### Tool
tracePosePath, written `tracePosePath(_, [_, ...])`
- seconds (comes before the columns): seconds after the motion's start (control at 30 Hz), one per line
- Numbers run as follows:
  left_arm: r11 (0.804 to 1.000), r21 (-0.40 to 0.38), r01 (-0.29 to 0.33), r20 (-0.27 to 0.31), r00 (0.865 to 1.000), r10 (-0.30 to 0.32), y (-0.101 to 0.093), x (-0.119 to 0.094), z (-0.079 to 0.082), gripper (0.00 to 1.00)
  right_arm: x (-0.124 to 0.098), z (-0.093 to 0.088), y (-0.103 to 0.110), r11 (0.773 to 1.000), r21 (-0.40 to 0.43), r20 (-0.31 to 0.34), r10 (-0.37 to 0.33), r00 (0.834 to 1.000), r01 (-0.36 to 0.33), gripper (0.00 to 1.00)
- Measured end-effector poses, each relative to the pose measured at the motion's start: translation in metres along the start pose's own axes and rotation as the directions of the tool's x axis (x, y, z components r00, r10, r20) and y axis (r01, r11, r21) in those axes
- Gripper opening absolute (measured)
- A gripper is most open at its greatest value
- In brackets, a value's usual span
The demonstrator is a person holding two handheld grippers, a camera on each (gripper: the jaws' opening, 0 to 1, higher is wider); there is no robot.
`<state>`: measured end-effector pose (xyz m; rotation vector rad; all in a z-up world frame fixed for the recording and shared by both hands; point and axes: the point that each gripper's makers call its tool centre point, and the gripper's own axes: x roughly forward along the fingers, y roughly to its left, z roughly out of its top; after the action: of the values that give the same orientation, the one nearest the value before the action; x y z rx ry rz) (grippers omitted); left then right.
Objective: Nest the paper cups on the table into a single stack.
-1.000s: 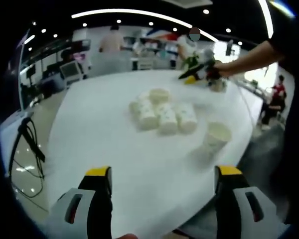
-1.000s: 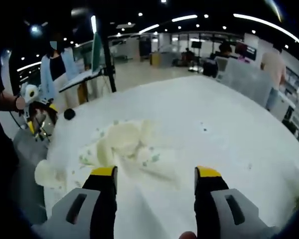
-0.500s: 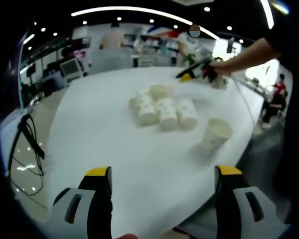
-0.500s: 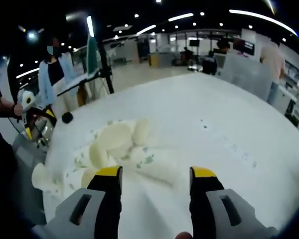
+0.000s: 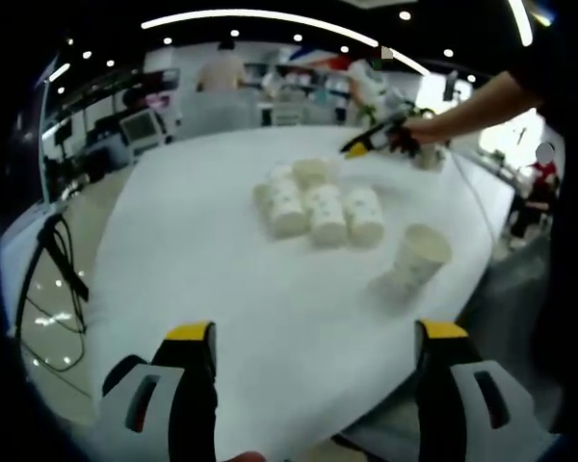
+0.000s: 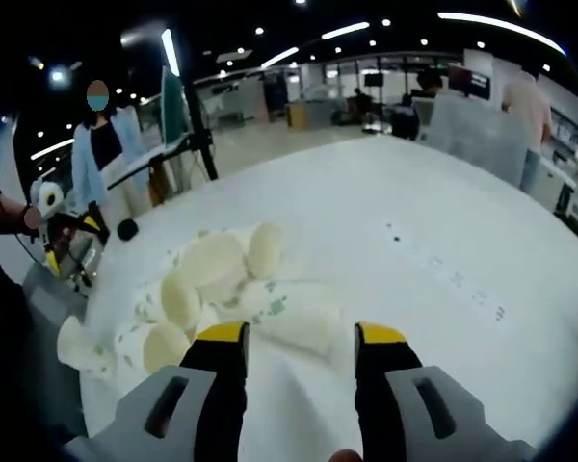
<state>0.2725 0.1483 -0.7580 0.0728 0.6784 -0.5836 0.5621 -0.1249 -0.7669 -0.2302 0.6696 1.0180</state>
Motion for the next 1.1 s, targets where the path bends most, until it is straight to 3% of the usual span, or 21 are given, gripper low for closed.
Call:
tracePosePath(0.57, [1.0, 0.0, -0.014, -0.01, 1.0, 0.014, 0.002, -0.002, 0.001, 0.83, 0.016, -0.004, 0.003, 0.997, 0.058, 0.012, 0.051, 0.999, -0.052, 0.27])
tracePosePath(1.1, [1.0, -0.005, -0.022, -0.032, 0.999, 0.021, 0.0, -0.007, -0.009, 0.83, 0.025, -0.006, 0.002, 0.989, 0.121, 0.032, 0.077, 0.996, -0.081, 0.19])
